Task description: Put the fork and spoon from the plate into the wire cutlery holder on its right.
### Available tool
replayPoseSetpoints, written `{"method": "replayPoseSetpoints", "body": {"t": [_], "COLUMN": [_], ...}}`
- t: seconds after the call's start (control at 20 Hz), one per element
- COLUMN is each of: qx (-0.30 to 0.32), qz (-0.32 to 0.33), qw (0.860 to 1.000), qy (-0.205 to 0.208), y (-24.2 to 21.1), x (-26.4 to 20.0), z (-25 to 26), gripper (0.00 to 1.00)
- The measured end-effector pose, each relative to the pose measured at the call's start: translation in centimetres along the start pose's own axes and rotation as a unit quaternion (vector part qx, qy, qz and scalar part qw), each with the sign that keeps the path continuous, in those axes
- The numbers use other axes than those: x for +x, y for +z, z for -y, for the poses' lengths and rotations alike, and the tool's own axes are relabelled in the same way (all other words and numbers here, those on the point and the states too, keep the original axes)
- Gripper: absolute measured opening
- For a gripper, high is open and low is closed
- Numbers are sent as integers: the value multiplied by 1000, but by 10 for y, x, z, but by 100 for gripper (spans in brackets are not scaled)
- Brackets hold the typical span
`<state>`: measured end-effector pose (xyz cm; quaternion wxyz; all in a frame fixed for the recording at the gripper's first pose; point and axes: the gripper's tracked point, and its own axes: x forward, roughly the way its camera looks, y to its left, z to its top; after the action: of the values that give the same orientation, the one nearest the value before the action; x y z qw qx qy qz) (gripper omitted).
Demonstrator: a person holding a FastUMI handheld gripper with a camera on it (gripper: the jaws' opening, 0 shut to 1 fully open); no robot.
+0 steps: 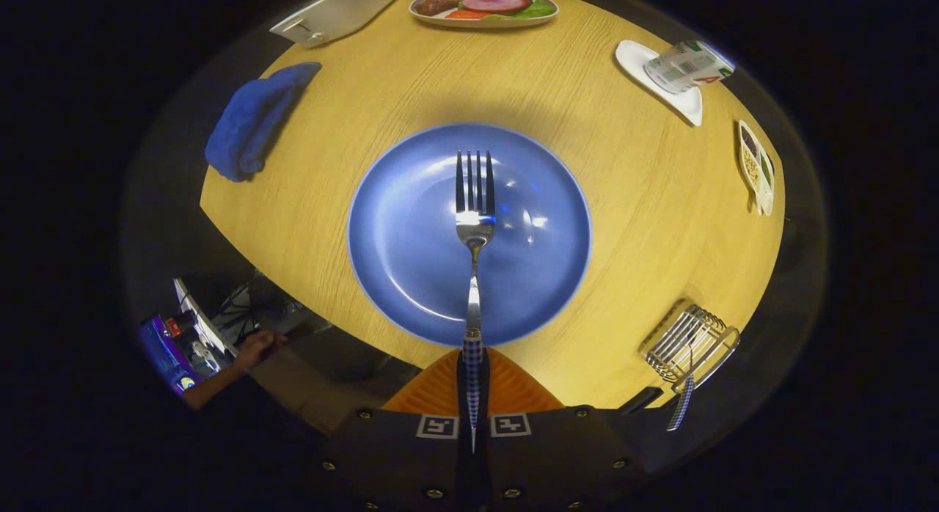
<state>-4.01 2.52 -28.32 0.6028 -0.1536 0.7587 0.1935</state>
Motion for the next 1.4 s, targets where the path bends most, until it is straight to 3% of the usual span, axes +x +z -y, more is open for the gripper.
{"method": "replayPoseSetpoints", "body": {"t": [0.7, 1.0, 1.4], "qx": [76, 101, 187], "qz": [-31, -76, -131], "qw": [996, 992, 972], "qy": [-19, -19, 62], "y": [-102, -137, -148], "x": [-54, -60, -46], "z": [113, 153, 173], "gripper": [1, 1, 1]}}
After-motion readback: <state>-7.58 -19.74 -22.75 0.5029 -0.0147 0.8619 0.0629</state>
